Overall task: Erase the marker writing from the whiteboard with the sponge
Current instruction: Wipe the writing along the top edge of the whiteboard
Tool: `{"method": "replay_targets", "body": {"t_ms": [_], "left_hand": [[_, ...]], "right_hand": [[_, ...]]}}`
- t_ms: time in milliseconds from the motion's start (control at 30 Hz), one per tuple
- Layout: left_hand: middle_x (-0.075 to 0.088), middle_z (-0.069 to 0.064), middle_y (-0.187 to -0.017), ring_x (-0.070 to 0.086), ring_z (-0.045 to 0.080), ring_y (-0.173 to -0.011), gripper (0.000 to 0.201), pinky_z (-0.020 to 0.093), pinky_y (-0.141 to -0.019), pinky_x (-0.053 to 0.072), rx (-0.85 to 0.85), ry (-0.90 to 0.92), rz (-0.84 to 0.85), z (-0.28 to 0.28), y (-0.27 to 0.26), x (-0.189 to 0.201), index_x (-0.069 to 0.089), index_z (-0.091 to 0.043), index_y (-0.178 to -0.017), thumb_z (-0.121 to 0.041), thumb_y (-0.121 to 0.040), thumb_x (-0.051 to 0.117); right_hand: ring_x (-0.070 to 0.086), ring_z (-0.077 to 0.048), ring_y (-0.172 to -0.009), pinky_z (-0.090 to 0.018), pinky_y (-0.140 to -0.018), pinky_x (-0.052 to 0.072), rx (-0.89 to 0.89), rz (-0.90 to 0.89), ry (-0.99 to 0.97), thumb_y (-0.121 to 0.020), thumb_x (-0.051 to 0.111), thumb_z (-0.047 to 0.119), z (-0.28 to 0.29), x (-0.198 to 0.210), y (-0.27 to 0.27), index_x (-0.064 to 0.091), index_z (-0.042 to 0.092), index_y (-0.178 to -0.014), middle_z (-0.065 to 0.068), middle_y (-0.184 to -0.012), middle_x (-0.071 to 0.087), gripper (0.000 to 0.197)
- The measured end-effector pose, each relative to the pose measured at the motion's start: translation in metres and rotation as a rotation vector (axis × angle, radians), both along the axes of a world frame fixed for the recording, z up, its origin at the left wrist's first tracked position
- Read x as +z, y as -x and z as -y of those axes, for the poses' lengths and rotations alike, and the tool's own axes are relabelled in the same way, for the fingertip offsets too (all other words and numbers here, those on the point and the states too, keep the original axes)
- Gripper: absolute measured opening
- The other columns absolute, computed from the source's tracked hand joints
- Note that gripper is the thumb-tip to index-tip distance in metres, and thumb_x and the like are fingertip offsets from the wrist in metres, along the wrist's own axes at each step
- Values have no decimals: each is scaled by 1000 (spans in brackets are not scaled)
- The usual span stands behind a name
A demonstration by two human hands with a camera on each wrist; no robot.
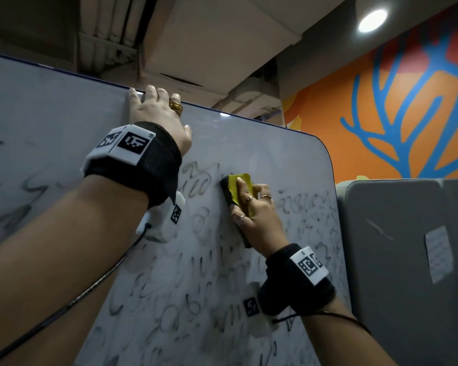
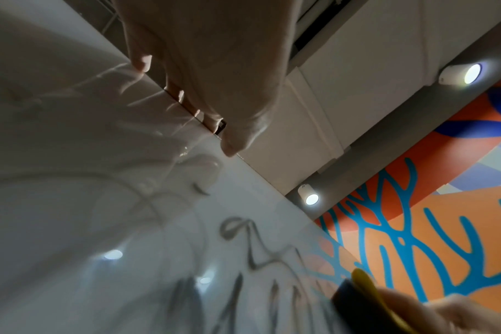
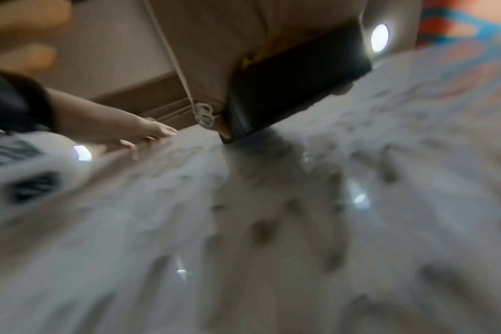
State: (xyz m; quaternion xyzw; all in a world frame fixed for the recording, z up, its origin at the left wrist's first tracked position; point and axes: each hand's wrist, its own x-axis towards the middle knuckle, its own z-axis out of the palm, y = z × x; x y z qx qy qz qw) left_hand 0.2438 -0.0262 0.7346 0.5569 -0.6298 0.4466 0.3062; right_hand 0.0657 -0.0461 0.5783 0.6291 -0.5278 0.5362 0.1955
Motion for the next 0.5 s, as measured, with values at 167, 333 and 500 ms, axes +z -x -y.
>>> {"method": "replay_targets", "body": {"t_ms": [167, 333, 500], "left_hand": [[16, 14, -154, 8, 29, -143, 61, 49, -116, 4, 2, -31, 15, -4, -3, -1, 8, -12, -151, -36, -98, 27], [5, 16, -157, -1, 32, -145, 62, 51, -115, -2, 35, -63, 22, -7, 3, -4, -2, -11, -151, -29, -100, 28], [8, 15, -156, 1, 30, -144, 57, 52, -115, 1, -6, -17, 3, 1, 1, -4, 1, -11, -151, -30, -102, 23]], "right_hand": [[44, -33, -118, -29, -102, 32, -97, 311, 16, -92, 54, 29, 23, 16, 70, 41, 13, -140, -19, -122, 38, 53], [43, -28, -118, -26, -100, 31, -38, 260, 66, -89, 54, 34, 17, 21, 43, 37, 14, -142, -11, -116, 35, 59], [37, -25, -119, -31, -101, 37, 40, -107, 109, -78, 38, 46, 3, 7, -15, 27, 29, -145, -9, -133, 29, 70]]}}
